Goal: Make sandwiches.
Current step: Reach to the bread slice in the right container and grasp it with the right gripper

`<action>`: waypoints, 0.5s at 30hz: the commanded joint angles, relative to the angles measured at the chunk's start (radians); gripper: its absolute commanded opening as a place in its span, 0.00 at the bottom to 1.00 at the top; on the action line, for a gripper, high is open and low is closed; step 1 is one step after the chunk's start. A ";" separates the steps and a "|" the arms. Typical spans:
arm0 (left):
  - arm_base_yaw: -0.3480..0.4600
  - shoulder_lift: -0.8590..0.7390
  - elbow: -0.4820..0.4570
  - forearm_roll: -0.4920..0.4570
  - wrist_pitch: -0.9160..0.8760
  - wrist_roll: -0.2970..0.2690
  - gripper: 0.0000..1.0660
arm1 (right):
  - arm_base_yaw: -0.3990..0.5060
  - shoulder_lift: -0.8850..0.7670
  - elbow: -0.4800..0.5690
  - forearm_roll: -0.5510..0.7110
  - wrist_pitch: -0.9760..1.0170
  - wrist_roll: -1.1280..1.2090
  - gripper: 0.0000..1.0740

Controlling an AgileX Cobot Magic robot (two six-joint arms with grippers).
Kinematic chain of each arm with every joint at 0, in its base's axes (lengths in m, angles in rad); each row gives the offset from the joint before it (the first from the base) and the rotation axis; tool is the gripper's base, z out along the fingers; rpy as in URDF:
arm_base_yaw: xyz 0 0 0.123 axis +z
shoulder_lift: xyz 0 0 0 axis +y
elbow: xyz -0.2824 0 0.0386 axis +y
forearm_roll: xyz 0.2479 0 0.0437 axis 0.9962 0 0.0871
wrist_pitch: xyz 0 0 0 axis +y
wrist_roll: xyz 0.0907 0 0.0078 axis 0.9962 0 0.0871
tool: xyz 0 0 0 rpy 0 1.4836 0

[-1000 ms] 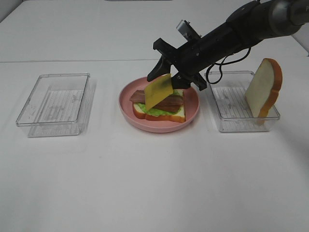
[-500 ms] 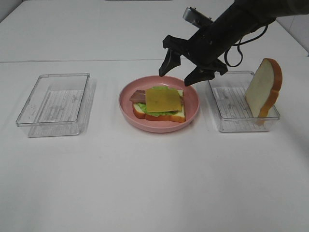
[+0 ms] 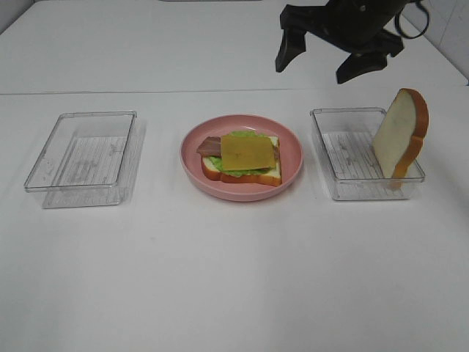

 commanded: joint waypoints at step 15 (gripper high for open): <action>-0.005 -0.017 -0.001 0.003 -0.006 0.003 0.94 | -0.058 -0.055 -0.004 -0.381 0.187 0.219 0.86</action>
